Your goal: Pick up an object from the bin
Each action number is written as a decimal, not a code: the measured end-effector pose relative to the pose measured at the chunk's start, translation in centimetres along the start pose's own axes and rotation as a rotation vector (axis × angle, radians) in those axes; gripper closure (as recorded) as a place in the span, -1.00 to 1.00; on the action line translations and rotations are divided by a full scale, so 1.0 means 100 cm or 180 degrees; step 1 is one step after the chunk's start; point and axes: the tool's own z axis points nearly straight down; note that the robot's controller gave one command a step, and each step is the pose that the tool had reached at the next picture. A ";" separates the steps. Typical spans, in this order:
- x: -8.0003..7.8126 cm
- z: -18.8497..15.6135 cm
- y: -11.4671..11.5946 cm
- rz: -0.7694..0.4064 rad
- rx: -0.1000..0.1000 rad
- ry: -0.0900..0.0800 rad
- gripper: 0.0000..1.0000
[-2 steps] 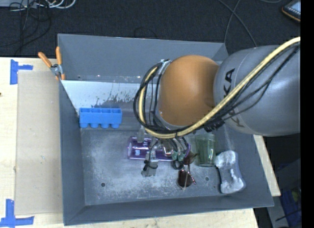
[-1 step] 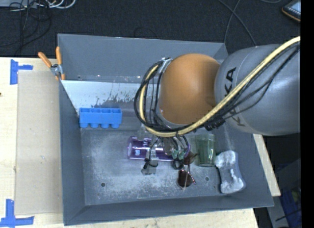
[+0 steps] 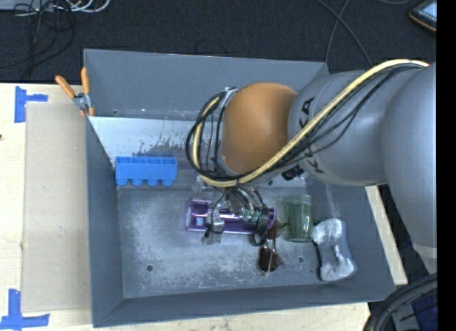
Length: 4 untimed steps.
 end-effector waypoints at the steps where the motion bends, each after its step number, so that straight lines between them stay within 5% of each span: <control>1: -0.017 0.075 -0.051 -0.0040 0.0002 0.0006 -1.00; 2: -0.019 0.072 -0.051 0.0204 -0.0010 -0.0006 -1.00; 3: -0.018 0.072 -0.049 -0.0036 -0.0005 -0.0007 -1.00; 4: -0.019 0.072 -0.051 0.0198 -0.0010 -0.0006 1.00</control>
Offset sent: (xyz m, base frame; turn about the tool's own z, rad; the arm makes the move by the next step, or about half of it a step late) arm 0.0241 -0.0492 -0.0710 0.0750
